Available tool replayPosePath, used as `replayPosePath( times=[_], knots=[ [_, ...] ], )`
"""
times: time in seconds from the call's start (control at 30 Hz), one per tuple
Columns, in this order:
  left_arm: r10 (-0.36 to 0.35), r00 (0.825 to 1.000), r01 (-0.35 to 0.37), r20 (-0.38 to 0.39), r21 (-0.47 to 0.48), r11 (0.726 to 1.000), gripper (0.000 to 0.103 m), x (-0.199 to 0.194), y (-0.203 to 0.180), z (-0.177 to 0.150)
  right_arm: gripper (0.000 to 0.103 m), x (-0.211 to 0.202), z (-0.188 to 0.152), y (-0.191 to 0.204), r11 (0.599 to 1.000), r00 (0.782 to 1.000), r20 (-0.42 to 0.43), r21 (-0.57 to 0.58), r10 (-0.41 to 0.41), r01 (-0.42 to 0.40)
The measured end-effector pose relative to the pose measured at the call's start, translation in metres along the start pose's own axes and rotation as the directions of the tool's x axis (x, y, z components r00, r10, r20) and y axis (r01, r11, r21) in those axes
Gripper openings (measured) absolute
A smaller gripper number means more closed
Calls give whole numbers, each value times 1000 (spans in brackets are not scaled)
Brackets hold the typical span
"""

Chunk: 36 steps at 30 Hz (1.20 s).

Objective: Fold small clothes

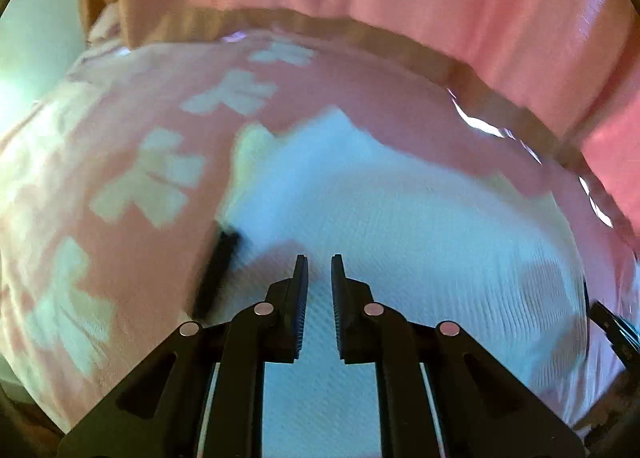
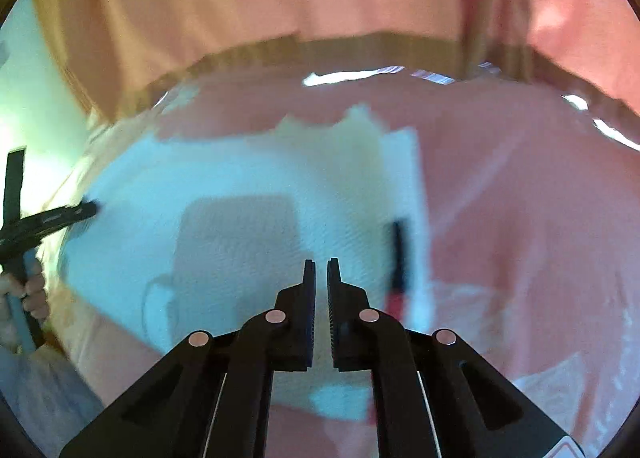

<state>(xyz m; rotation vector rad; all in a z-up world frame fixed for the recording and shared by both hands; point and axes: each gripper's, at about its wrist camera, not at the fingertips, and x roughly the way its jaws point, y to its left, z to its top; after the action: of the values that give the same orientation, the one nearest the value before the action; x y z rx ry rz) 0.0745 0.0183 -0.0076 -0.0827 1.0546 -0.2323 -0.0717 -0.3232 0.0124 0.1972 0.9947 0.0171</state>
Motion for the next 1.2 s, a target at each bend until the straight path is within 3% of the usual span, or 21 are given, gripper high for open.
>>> replayPosePath(
  times=[0.07, 0.1, 0.2, 0.27, 0.37, 0.43, 0.5, 0.53, 0.73, 0.8, 0.87, 0.97, 1.03, 1.07, 1.17, 1.2],
  knots=[
    [41, 999, -40, -19, 64, 997, 15, 8, -9, -18, 0, 20, -17, 3, 992, 988, -92, -44, -121, 117],
    [70, 998, -70, 10, 102, 992, 15, 4, -12, -24, 0, 23, -23, -2, 989, 983, -117, -33, -144, 141],
    [70, 998, -70, 11, 94, 993, 15, -3, -8, -30, 0, 5, -29, -25, 989, 992, -87, 106, -95, 105],
    [61, 998, -62, 2, 54, 997, 14, -5, -1, -31, 2, -7, -30, -26, 986, 994, -37, 131, -102, 106],
    [73, 997, -73, 1, 61, 995, 15, -7, -6, -32, 7, -8, -42, -24, 982, 994, -35, 156, -102, 106],
    [95, 995, -96, 6, 82, 992, 15, -6, -11, -33, 14, -6, -49, -24, 976, 991, -46, 176, -123, 129],
    [106, 994, -107, 9, 92, 990, 16, -7, -13, -34, 42, -10, -50, -28, 963, 986, -47, 213, -157, 163],
    [105, 994, -106, 8, 90, 990, 16, -6, -13, -34, 44, -11, -51, -30, 959, 985, -38, 228, -166, 170],
    [100, 995, -100, 5, 80, 992, 17, -8, -11, -33, 41, -8, -65, -42, 957, 995, -77, 280, -56, 76],
    [102, 995, -102, 4, 81, 992, 17, -8, -11, -33, 14, -2, -69, -43, 955, 996, -90, 295, -17, 43],
    [97, 995, -97, -1, 81, 992, 17, -10, -11, -33, 10, -10, -67, -42, 956, 998, -63, 292, -19, 36],
    [70, 998, -70, 1, 72, 995, 17, -21, -7, -36, 9, -42, -68, -39, 963, 997, 12, 260, -75, 70],
    [57, 998, -57, -13, 49, 997, 17, -24, 1, -42, 9, -38, -75, -46, 961, 995, -27, 260, -92, 96],
    [42, 999, -41, -34, 23, 999, 17, -22, 7, -45, 10, -19, -81, -50, 962, 988, -126, 248, -88, 117],
    [-6, 999, 4, -46, -42, 999, 17, -27, 16, -46, 14, -26, -73, -52, 957, 993, -102, 277, -61, 88],
    [-10, 999, 8, -32, -47, 999, 18, -32, 17, -44, 18, -37, -67, -50, 958, 996, -51, 272, -75, 86]
  ],
)
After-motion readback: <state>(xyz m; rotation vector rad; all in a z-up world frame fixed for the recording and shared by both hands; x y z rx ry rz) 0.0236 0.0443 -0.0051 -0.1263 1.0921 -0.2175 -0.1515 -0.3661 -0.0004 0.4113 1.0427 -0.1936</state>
